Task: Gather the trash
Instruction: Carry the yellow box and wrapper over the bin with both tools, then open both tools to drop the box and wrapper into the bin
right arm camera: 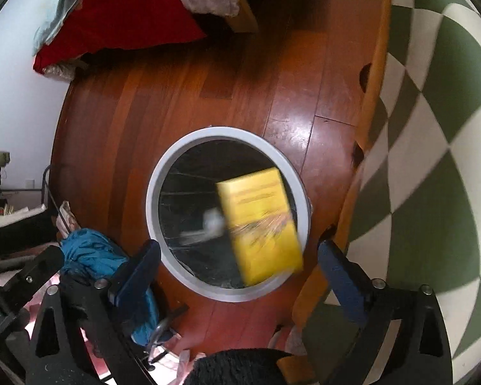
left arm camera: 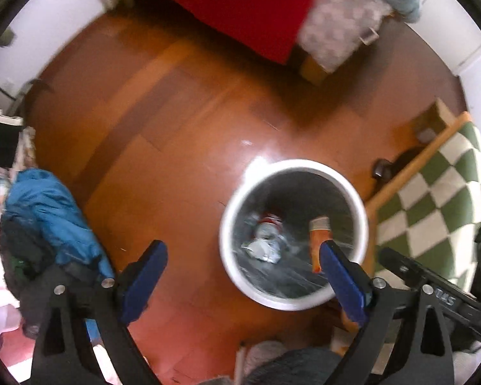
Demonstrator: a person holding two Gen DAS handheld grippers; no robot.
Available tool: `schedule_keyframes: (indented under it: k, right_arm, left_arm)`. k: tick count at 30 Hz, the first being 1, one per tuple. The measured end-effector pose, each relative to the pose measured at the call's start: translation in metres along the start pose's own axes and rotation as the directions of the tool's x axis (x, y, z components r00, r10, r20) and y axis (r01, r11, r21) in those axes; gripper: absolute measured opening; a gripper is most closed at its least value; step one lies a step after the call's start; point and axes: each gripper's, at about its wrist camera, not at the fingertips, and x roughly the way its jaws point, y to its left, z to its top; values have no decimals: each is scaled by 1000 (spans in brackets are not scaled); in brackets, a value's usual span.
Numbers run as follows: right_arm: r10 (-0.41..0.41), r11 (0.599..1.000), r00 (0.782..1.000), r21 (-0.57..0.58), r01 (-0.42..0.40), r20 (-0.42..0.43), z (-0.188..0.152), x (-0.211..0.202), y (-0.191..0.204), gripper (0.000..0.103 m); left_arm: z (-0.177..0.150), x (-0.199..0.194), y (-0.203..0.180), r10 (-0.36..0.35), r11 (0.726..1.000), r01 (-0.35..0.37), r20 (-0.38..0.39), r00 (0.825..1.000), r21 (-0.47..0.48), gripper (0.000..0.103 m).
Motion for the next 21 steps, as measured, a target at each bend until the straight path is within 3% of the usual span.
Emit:
schedule_keyframes:
  k: [3, 10, 21]
  right_arm:
    - [-24, 999, 1000, -35, 25, 10, -1, 1, 7, 100]
    - [-145, 981, 988, -121, 151, 59, -30, -30, 24, 100]
    - [-152, 974, 982, -154, 168, 111, -63, -79, 25, 100]
  left_arm:
    - [-4, -3, 2, 64, 998, -64, 40, 997, 4, 97]
    - [-17, -13, -3, 70, 997, -71, 39, 997, 29, 97]
    - [-37, -54, -18, 60, 994, -69, 105, 993, 80, 97]
